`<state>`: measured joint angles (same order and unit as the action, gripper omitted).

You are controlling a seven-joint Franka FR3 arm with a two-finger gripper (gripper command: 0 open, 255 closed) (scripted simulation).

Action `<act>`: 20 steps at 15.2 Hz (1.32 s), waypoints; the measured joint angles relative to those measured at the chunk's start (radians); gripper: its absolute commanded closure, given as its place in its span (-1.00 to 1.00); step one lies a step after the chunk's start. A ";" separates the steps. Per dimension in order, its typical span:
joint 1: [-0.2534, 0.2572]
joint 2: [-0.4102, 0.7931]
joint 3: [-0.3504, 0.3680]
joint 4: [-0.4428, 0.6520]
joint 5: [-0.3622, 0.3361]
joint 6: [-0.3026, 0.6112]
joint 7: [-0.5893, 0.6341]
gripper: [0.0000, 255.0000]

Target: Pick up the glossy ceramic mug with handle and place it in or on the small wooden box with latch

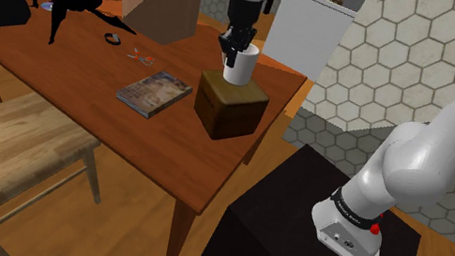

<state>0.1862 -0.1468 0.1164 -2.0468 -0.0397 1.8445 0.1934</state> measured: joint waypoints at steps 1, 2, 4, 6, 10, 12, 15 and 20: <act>0.000 0.001 0.001 -0.003 0.000 0.004 0.001 1.00; 0.001 0.001 0.001 -0.005 0.000 0.006 0.002 1.00; 0.001 0.001 0.001 -0.008 0.000 0.009 0.002 1.00; 0.001 0.000 0.001 -0.008 0.000 0.009 0.002 1.00; 0.001 0.000 0.001 -0.008 0.000 0.009 0.003 -1.00; 0.001 0.000 0.001 -0.008 0.000 0.009 0.003 -1.00; 0.002 -0.004 0.003 0.023 0.001 -0.026 0.004 -1.00; 0.003 -0.001 0.004 0.115 0.002 -0.114 0.001 -1.00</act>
<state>0.1889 -0.1475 0.1199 -1.9320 -0.0379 1.7305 0.1946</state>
